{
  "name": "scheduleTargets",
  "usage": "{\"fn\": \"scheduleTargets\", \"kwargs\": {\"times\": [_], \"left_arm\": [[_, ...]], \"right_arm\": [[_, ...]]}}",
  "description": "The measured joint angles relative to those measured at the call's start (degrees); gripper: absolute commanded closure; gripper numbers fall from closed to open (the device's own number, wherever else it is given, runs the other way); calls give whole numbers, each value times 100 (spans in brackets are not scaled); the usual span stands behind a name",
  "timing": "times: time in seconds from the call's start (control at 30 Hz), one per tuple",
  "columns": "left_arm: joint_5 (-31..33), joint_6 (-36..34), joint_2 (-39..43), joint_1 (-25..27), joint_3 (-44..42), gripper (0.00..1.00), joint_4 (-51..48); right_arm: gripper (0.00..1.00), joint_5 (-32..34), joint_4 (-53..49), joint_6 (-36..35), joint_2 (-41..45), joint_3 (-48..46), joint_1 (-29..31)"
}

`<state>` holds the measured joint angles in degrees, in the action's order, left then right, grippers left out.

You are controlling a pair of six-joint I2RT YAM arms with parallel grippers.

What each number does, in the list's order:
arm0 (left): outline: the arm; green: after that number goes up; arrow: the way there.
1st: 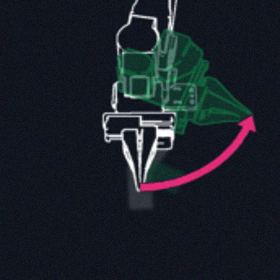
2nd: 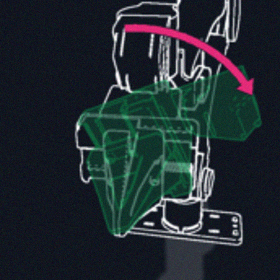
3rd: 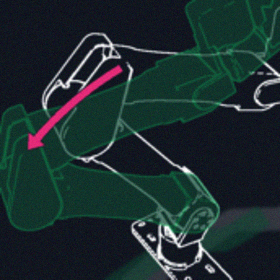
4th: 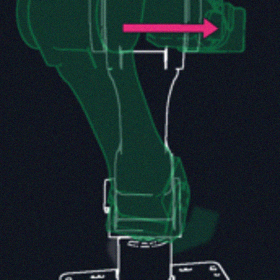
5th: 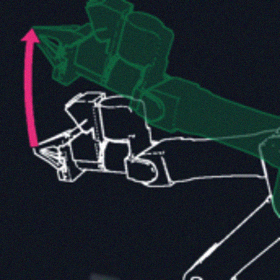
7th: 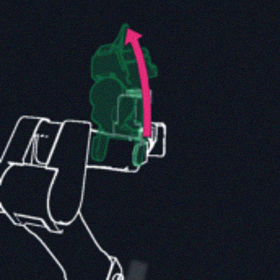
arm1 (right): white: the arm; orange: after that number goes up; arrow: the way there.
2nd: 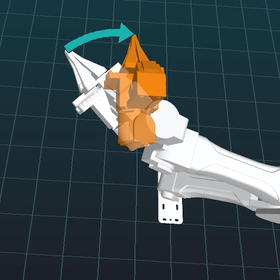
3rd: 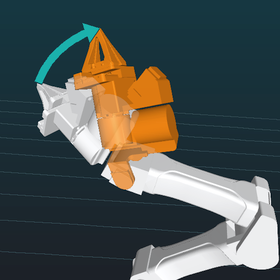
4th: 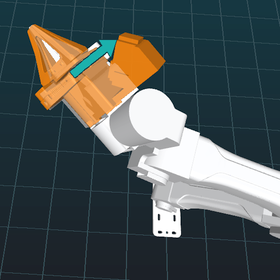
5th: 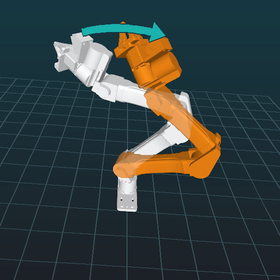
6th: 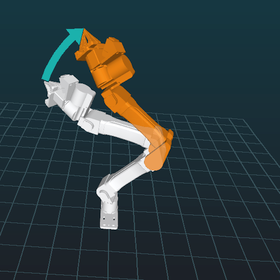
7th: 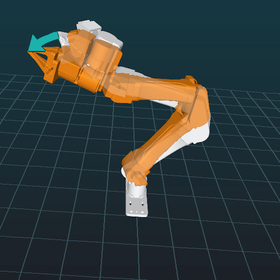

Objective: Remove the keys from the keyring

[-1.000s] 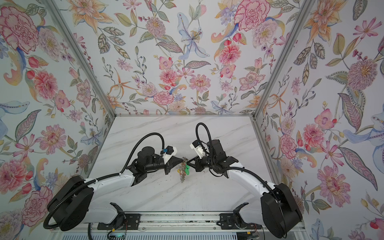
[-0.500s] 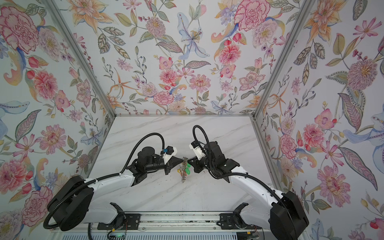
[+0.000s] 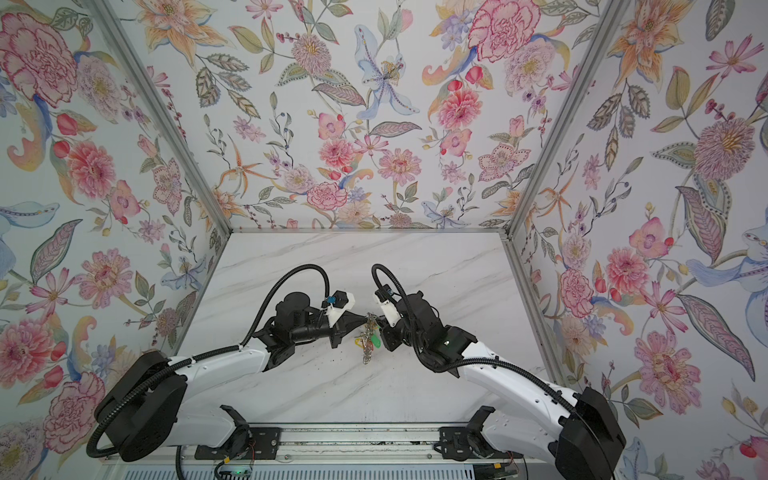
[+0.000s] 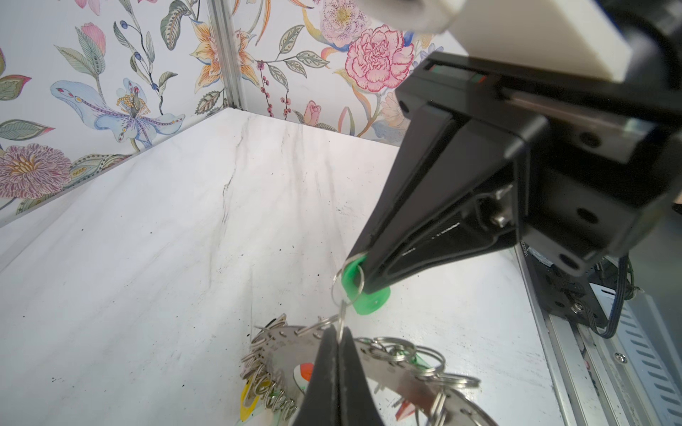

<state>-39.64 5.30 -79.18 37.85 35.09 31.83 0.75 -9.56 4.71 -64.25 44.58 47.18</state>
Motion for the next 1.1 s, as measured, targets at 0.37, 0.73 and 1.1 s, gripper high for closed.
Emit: {"fn": "scheduleTargets", "kwargs": {"times": [0.37,0.73,1.1], "left_arm": [[146,299,-2,11,295,100,-168],[417,442,-127,9,520,100,-452],[479,437,-422,2,708,100,-479]], "right_arm": [[100,1213,330,-446,72,0,402],[100,1858,894,-883,-310,0,490],[100,2184,1117,-1335,-509,11,490]]}}
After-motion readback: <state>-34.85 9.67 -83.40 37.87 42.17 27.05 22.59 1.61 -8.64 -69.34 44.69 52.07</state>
